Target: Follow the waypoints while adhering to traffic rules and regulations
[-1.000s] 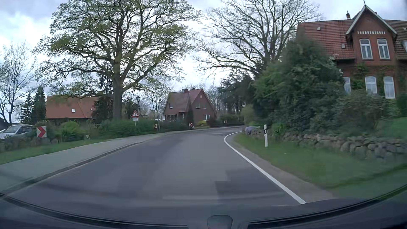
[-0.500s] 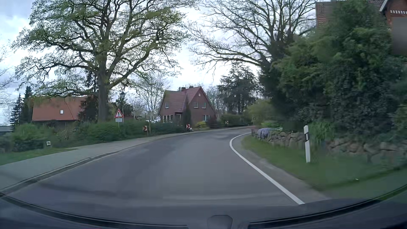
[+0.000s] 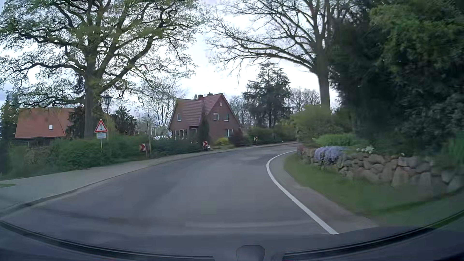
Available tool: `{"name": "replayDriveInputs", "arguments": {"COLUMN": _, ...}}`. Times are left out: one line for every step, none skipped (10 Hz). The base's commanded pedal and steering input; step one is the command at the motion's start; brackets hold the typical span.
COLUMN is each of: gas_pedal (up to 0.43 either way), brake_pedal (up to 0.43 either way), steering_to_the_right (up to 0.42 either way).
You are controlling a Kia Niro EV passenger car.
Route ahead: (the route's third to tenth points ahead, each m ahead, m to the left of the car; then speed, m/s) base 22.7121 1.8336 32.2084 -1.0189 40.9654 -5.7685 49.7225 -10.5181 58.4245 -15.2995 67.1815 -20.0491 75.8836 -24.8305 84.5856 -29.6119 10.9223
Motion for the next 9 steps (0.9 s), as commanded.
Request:
{"name": "replayDriveInputs", "arguments": {"gas_pedal": 0.079, "brake_pedal": 0.000, "steering_to_the_right": 0.022}}
{"name": "replayDriveInputs", "arguments": {"gas_pedal": 0.079, "brake_pedal": 0.000, "steering_to_the_right": 0.023}}
{"name": "replayDriveInputs", "arguments": {"gas_pedal": 0.079, "brake_pedal": 0.000, "steering_to_the_right": 0.023}}
{"name": "replayDriveInputs", "arguments": {"gas_pedal": 0.079, "brake_pedal": 0.000, "steering_to_the_right": 0.024}}
{"name": "replayDriveInputs", "arguments": {"gas_pedal": 0.067, "brake_pedal": 0.000, "steering_to_the_right": 0.026}}
{"name": "replayDriveInputs", "arguments": {"gas_pedal": 0.067, "brake_pedal": 0.000, "steering_to_the_right": 0.031}}
{"name": "replayDriveInputs", "arguments": {"gas_pedal": 0.067, "brake_pedal": 0.000, "steering_to_the_right": 0.039}}
{"name": "replayDriveInputs", "arguments": {"gas_pedal": 0.067, "brake_pedal": 0.000, "steering_to_the_right": 0.042}}
{"name": "replayDriveInputs", "arguments": {"gas_pedal": 0.067, "brake_pedal": 0.000, "steering_to_the_right": 0.044}}
